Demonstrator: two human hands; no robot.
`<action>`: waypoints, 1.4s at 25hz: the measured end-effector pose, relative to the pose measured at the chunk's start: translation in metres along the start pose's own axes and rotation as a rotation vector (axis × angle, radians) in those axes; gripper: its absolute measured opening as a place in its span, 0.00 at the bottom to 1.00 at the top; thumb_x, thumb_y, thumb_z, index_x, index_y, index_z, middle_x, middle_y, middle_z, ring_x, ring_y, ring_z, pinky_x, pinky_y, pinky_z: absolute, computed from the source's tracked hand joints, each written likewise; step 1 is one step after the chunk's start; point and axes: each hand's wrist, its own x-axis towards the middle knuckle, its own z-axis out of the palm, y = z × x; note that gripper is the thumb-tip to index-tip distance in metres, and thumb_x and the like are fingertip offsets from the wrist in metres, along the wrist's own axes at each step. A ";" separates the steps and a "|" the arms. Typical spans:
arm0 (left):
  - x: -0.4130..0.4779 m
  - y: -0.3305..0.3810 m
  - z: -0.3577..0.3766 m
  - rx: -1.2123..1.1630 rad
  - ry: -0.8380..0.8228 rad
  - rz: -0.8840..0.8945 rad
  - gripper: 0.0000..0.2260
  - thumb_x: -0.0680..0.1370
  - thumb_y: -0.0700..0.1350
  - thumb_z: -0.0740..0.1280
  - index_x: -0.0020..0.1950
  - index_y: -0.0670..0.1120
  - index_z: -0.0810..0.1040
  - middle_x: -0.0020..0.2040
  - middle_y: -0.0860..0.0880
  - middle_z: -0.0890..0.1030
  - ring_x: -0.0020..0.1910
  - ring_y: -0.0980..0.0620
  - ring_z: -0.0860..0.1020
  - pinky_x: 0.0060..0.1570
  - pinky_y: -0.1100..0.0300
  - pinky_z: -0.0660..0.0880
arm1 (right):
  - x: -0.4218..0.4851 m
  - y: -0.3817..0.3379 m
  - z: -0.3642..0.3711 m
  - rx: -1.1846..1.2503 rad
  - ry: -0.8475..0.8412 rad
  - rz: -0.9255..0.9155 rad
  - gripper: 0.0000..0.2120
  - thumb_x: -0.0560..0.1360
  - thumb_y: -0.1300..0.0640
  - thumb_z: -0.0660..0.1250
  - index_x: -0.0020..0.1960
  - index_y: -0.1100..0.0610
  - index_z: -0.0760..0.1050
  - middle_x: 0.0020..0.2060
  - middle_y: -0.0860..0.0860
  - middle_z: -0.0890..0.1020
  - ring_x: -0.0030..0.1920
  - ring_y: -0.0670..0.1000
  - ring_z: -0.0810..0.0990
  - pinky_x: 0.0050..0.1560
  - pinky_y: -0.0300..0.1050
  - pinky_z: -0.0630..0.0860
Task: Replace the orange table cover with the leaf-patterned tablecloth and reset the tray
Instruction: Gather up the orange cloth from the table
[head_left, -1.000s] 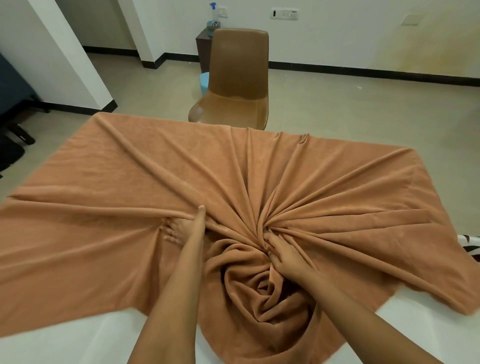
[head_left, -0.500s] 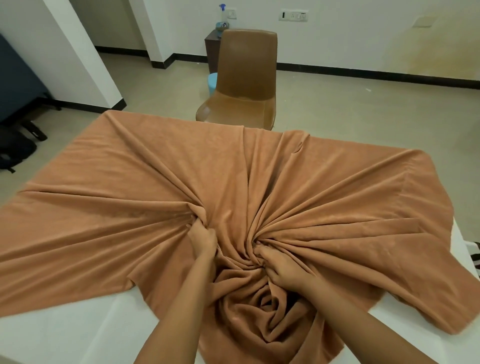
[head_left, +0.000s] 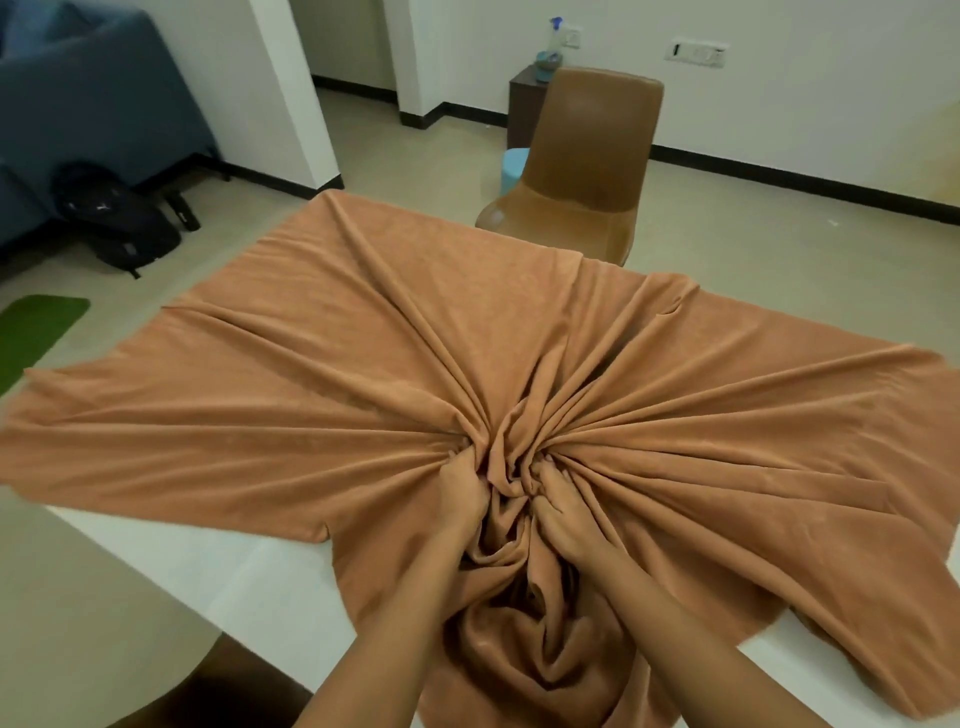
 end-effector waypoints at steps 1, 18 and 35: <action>-0.005 -0.007 -0.004 -0.035 0.001 0.014 0.12 0.78 0.38 0.61 0.58 0.44 0.80 0.55 0.46 0.81 0.53 0.51 0.77 0.54 0.61 0.72 | 0.004 -0.010 0.005 0.019 -0.007 0.006 0.26 0.74 0.57 0.53 0.72 0.55 0.65 0.71 0.52 0.68 0.73 0.49 0.62 0.76 0.46 0.52; -0.037 -0.072 -0.119 -0.538 -0.398 -0.383 0.11 0.76 0.32 0.59 0.55 0.41 0.73 0.46 0.45 0.77 0.43 0.51 0.77 0.37 0.63 0.78 | 0.043 -0.103 0.126 -0.064 0.183 0.151 0.25 0.68 0.57 0.71 0.60 0.64 0.67 0.61 0.62 0.72 0.65 0.64 0.68 0.67 0.59 0.64; 0.098 -0.291 -0.370 -0.514 0.857 -0.635 0.42 0.76 0.52 0.68 0.78 0.38 0.45 0.77 0.38 0.56 0.74 0.40 0.62 0.71 0.51 0.63 | 0.087 -0.150 0.219 -0.490 0.189 -0.117 0.26 0.72 0.62 0.65 0.67 0.70 0.64 0.66 0.68 0.70 0.67 0.68 0.69 0.66 0.61 0.69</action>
